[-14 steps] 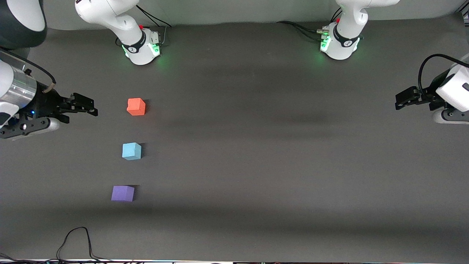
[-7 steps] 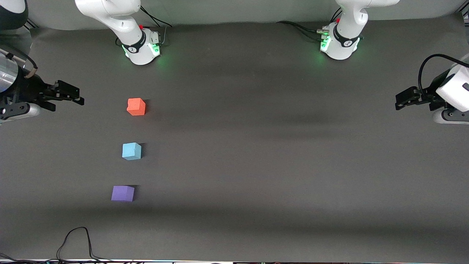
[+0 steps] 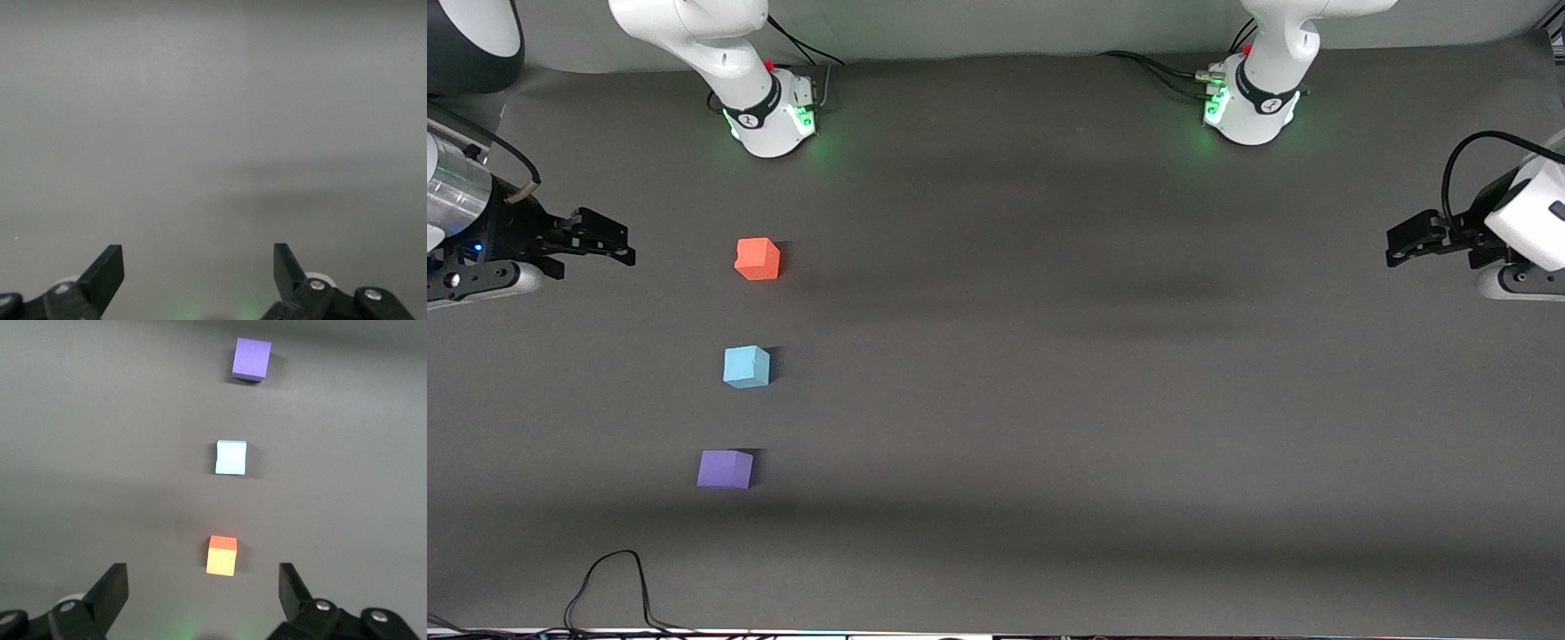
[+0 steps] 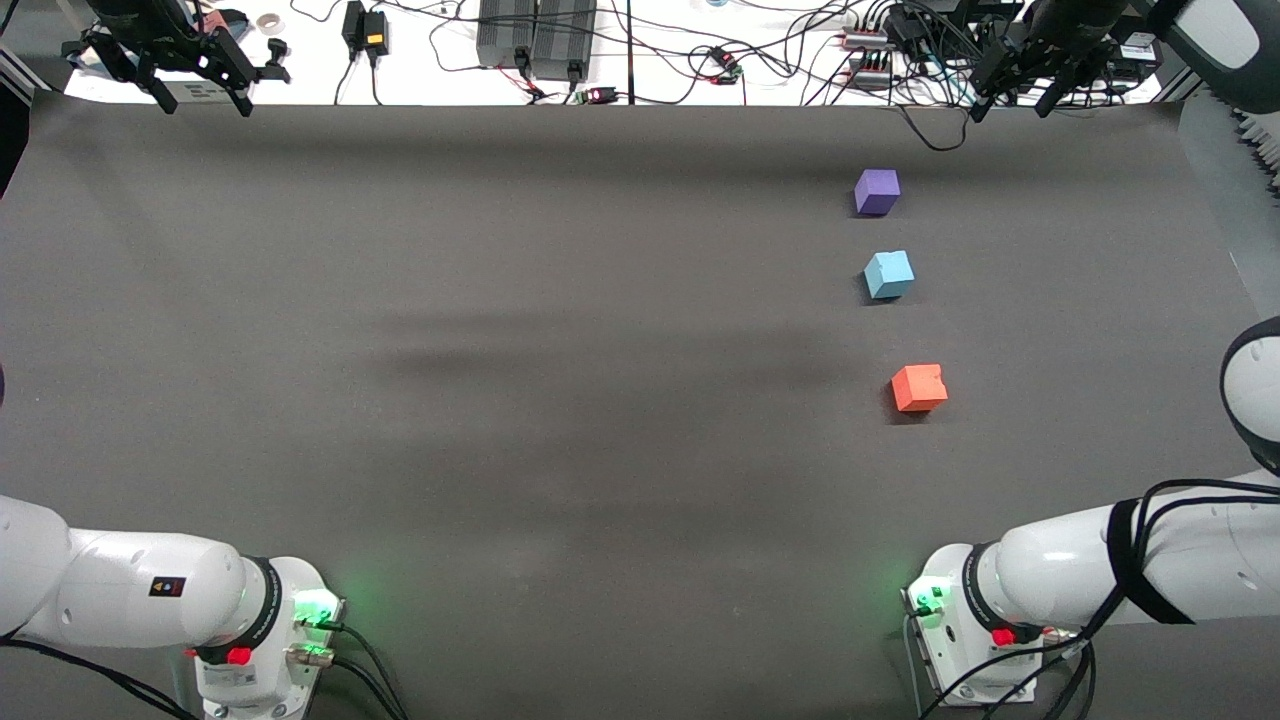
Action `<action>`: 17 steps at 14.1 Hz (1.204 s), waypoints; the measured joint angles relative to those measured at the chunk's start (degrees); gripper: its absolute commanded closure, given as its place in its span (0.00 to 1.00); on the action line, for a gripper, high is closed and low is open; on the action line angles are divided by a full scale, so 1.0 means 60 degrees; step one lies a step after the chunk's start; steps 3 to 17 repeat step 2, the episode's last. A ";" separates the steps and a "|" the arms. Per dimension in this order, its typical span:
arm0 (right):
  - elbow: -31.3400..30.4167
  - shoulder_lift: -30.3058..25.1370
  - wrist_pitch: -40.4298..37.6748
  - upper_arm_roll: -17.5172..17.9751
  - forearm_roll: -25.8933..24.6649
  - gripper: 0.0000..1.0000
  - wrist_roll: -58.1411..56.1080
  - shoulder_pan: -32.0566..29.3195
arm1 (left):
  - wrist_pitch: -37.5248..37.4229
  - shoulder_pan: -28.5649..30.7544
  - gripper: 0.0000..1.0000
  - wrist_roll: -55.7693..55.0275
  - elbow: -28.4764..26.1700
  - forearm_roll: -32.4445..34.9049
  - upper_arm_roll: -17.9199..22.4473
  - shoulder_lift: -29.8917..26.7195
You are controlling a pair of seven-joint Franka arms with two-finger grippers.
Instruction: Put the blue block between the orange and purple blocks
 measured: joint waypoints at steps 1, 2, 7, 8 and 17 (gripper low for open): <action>0.0000 -0.0002 0.0000 0.0000 -0.0004 0.00 0.0000 0.0000 | 0.0000 0.0000 0.00 0.0000 0.0000 0.0000 0.0000 0.0000; 0.0000 -0.0003 0.0000 -0.0001 -0.0006 0.00 0.0000 0.0000 | 0.0000 0.0000 0.00 0.0000 0.0000 0.0000 0.0000 0.0000; 0.0000 -0.0003 0.0000 -0.0001 -0.0006 0.00 0.0000 0.0000 | 0.0000 0.0000 0.00 0.0000 0.0000 0.0000 0.0000 0.0000; 0.0000 -0.0003 0.0000 -0.0001 -0.0006 0.00 0.0000 0.0000 | 0.0000 0.0000 0.00 0.0000 0.0000 0.0000 0.0000 0.0000; 0.0000 -0.0003 0.0000 -0.0001 -0.0006 0.00 0.0000 0.0000 | 0.0000 0.0000 0.00 0.0000 0.0000 0.0000 0.0000 0.0000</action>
